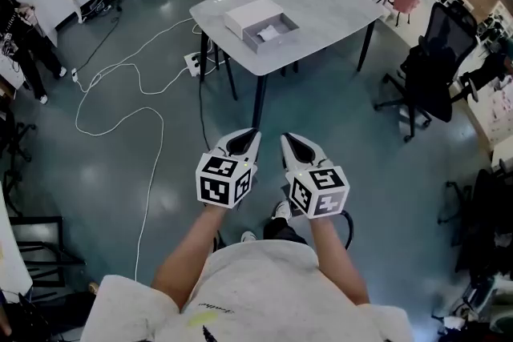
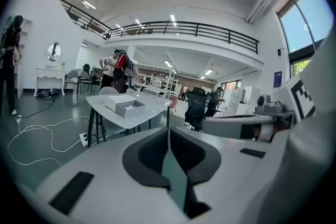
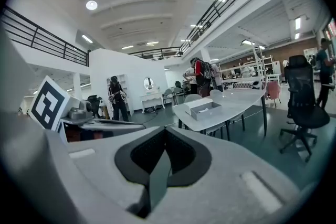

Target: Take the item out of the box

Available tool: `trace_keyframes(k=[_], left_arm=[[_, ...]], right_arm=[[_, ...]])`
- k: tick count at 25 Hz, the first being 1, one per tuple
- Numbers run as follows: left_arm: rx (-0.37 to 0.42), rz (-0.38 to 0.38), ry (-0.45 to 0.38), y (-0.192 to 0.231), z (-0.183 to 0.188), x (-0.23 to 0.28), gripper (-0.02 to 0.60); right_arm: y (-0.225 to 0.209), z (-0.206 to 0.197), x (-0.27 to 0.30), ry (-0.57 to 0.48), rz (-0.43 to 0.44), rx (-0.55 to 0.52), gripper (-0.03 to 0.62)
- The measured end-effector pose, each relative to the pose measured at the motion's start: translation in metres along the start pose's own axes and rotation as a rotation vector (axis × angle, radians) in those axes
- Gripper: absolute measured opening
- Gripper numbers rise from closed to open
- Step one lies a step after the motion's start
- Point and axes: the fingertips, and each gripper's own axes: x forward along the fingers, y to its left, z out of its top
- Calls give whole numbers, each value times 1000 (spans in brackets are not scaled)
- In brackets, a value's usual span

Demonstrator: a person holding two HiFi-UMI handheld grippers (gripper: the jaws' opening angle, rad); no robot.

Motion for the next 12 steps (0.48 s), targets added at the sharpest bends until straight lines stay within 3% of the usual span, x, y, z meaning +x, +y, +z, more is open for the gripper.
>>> trace_keyframes(k=[12], left_arm=[[-26, 34, 32, 30, 10, 69, 20]], right_arm=[[-59, 7, 53, 15, 28, 32, 5]])
